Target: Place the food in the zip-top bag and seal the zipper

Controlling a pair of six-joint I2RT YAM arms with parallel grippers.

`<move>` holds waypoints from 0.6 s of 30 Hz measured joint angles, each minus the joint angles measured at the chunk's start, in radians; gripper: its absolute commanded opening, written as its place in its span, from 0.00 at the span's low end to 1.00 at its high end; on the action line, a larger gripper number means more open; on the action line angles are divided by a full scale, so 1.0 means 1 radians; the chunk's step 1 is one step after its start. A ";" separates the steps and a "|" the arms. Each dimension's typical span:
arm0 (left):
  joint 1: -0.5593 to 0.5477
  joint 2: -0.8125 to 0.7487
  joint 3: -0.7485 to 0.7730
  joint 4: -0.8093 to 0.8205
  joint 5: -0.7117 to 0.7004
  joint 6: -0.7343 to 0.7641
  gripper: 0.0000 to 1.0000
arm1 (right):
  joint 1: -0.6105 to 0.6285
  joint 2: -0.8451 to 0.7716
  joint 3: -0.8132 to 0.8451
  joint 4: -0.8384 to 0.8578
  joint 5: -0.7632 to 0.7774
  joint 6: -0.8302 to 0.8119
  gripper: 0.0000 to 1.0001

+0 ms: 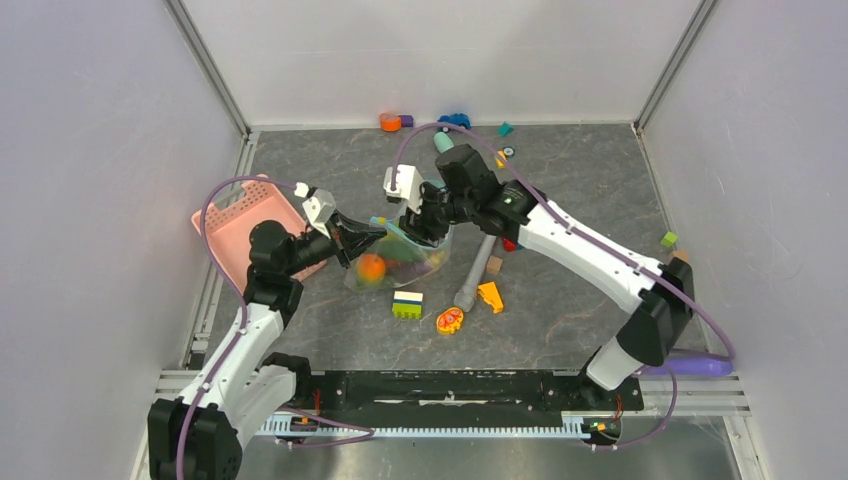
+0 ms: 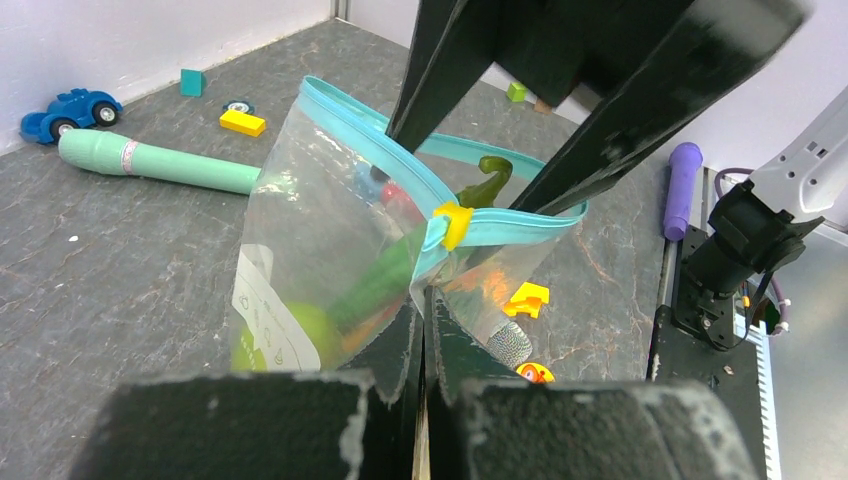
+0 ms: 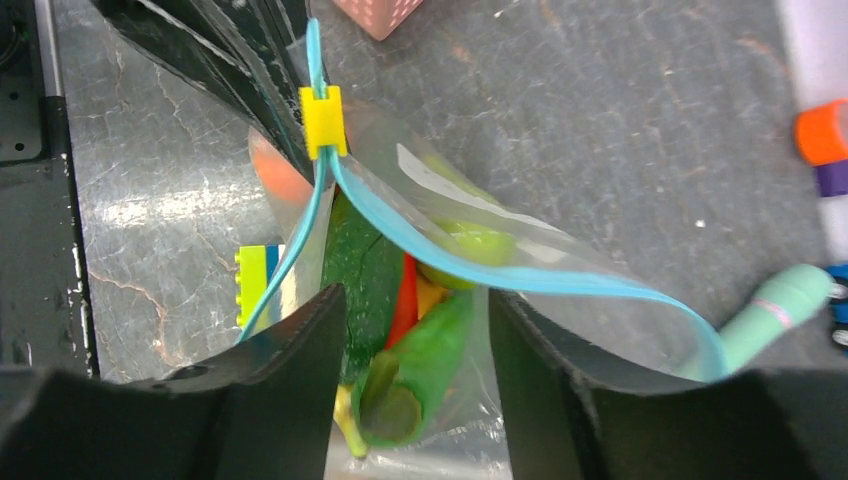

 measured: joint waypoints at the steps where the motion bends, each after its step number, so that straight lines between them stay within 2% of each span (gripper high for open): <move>1: 0.000 0.000 0.000 0.000 0.000 0.000 0.02 | 0.000 -0.014 0.000 0.001 0.004 -0.001 0.66; 9: 0.000 0.001 0.000 0.000 0.000 0.001 0.02 | 0.000 -0.156 0.000 0.036 0.034 -0.006 0.77; 13: 0.000 0.002 0.000 0.000 0.002 0.001 0.02 | 0.000 -0.175 0.005 0.072 -0.002 0.000 0.76; 18: 0.000 0.002 0.000 0.000 0.014 0.001 0.02 | 0.000 -0.093 0.100 0.065 -0.115 0.020 0.73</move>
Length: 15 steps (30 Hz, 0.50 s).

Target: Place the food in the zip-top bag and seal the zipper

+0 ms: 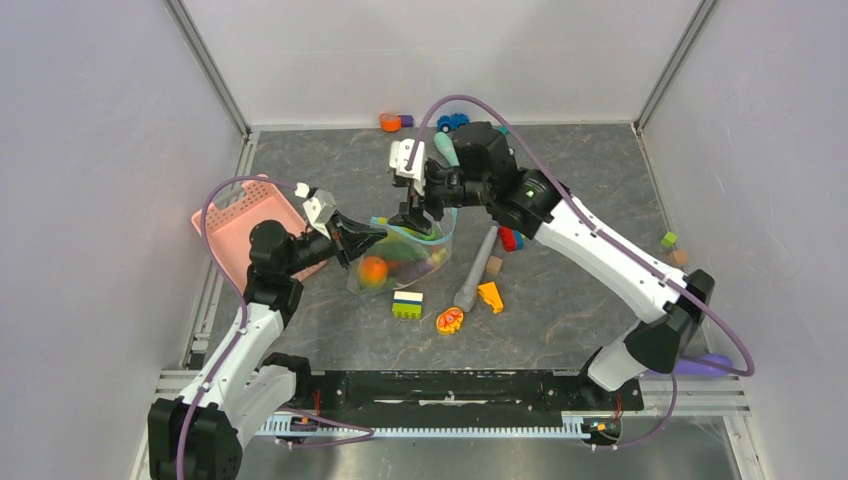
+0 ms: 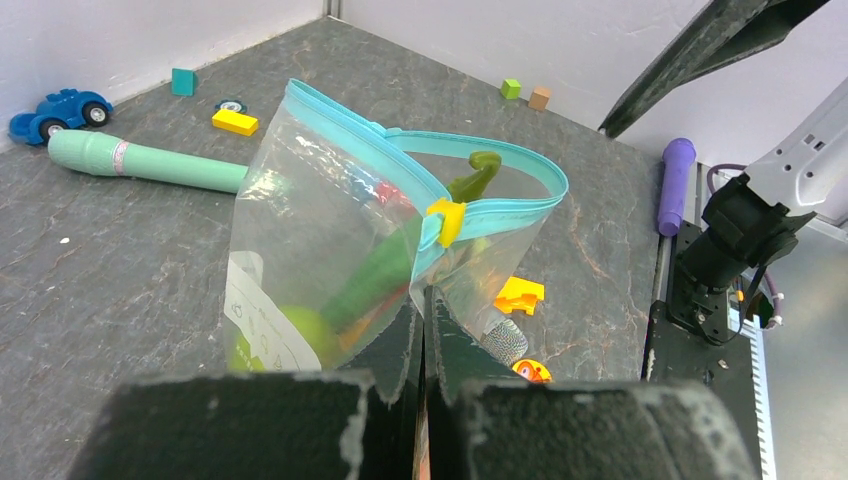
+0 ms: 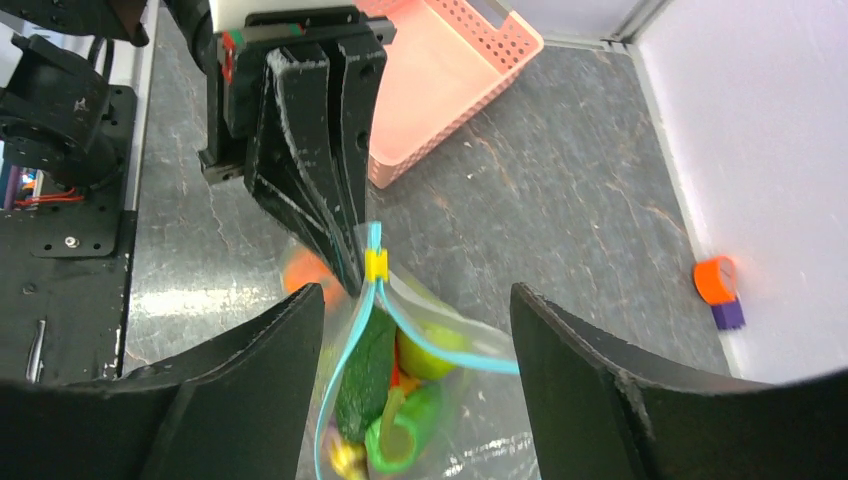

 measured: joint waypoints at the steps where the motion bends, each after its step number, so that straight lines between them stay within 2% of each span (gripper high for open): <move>1: 0.000 0.000 0.000 0.000 0.002 0.000 0.02 | 0.000 0.022 0.021 -0.001 -0.014 0.001 0.72; 7: 0.000 0.000 0.000 0.000 0.003 0.001 0.02 | 0.002 0.147 0.128 -0.051 -0.074 0.000 0.68; 10: 0.000 0.000 0.000 0.000 0.003 0.003 0.02 | 0.002 0.170 0.135 -0.077 -0.103 0.000 0.57; 15: 0.000 0.000 0.000 0.000 0.003 0.010 0.02 | 0.002 0.180 0.138 -0.100 -0.130 0.003 0.47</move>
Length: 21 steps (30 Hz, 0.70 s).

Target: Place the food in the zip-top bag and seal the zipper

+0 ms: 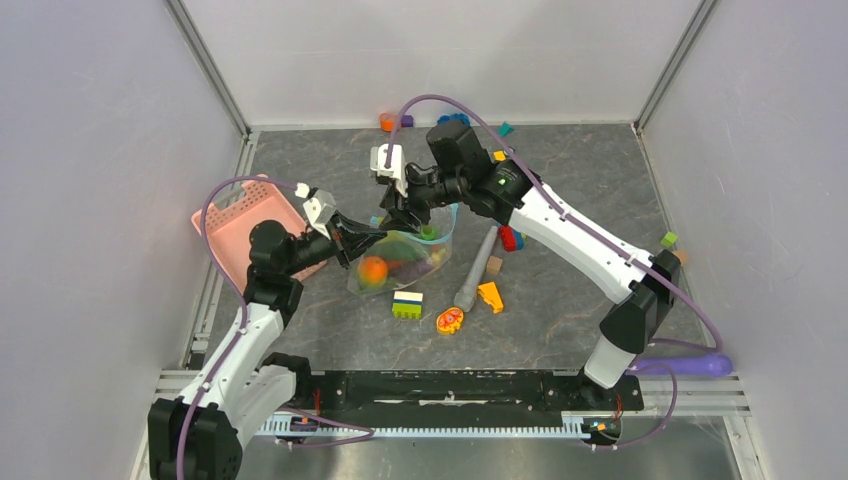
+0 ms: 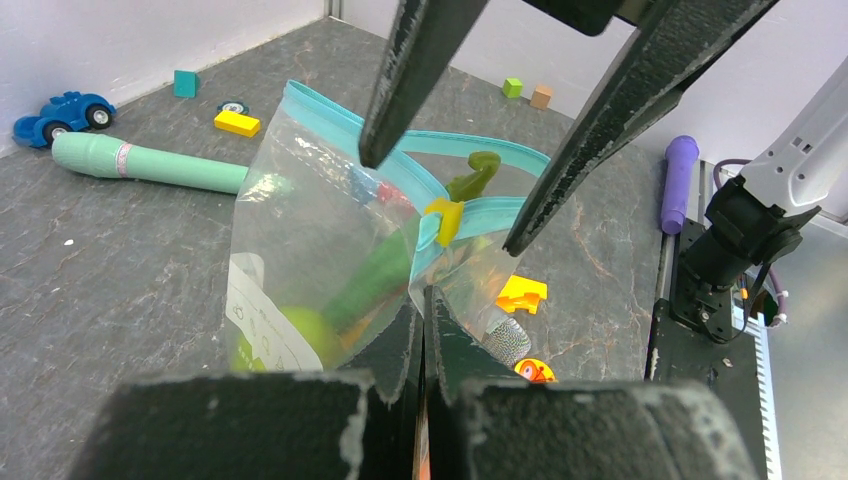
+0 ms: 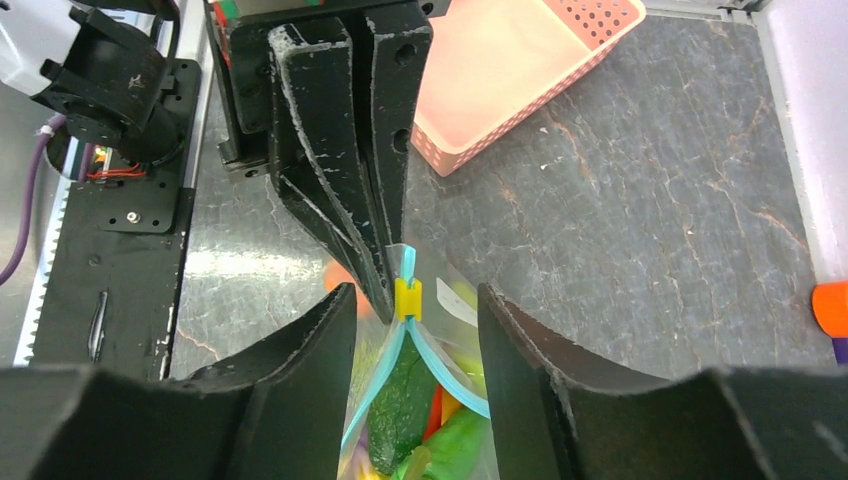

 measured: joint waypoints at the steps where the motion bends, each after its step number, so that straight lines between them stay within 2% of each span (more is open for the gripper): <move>1: 0.000 0.000 0.000 0.000 0.000 0.000 0.02 | 0.000 0.001 0.002 -0.003 -0.004 0.000 0.43; 8: 0.000 -0.002 0.000 -0.001 0.000 0.000 0.02 | 0.000 0.040 0.036 -0.032 -0.027 0.000 0.32; 11: 0.000 -0.002 0.000 -0.004 0.000 0.001 0.02 | 0.000 0.052 0.038 -0.051 -0.039 -0.007 0.22; 15: 0.000 -0.004 0.000 -0.011 0.000 0.002 0.02 | 0.000 0.057 0.039 -0.073 -0.044 -0.013 0.01; 21: 0.000 -0.012 0.000 -0.047 -0.011 0.020 0.02 | 0.000 0.057 0.039 -0.090 -0.035 -0.014 0.00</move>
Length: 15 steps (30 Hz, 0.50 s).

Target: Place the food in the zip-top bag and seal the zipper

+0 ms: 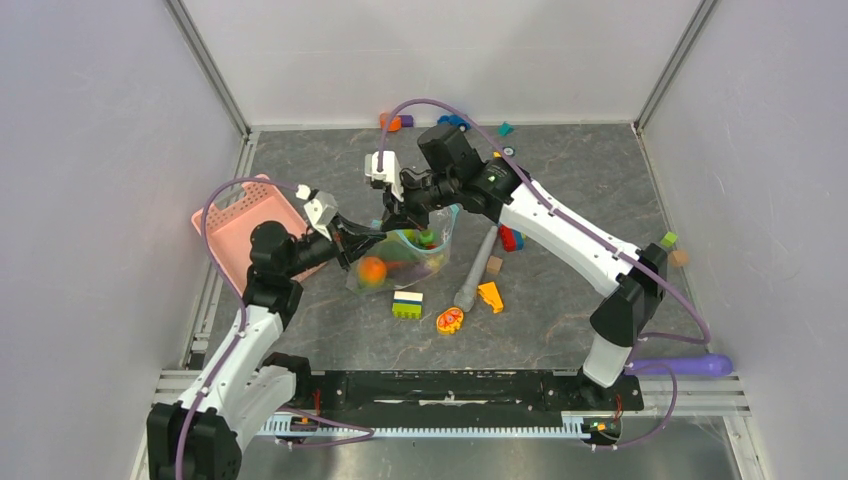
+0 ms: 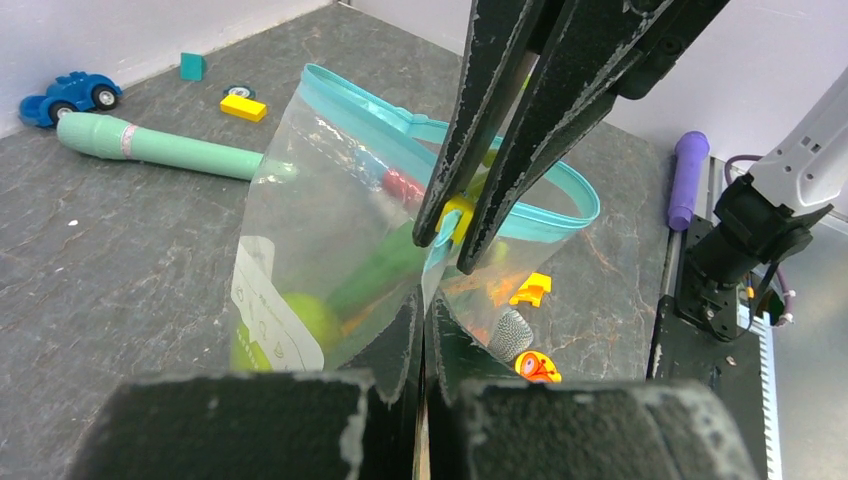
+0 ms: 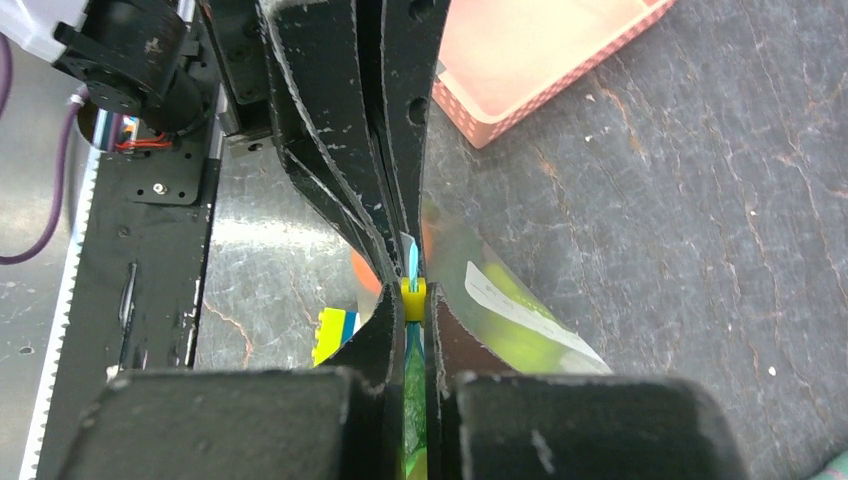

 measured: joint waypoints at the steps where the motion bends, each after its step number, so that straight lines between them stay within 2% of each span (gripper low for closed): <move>1: 0.000 -0.006 0.000 -0.010 -0.013 0.002 0.02 | 0.000 0.000 0.000 -0.003 0.010 0.000 0.00; 7: -0.011 -0.077 -0.053 -0.005 -0.098 0.002 0.02 | 0.013 0.000 0.006 -0.023 0.071 -0.002 0.00; 15: -0.022 -0.137 -0.096 0.011 -0.184 0.002 0.02 | -0.018 0.000 0.006 -0.060 0.078 -0.008 0.00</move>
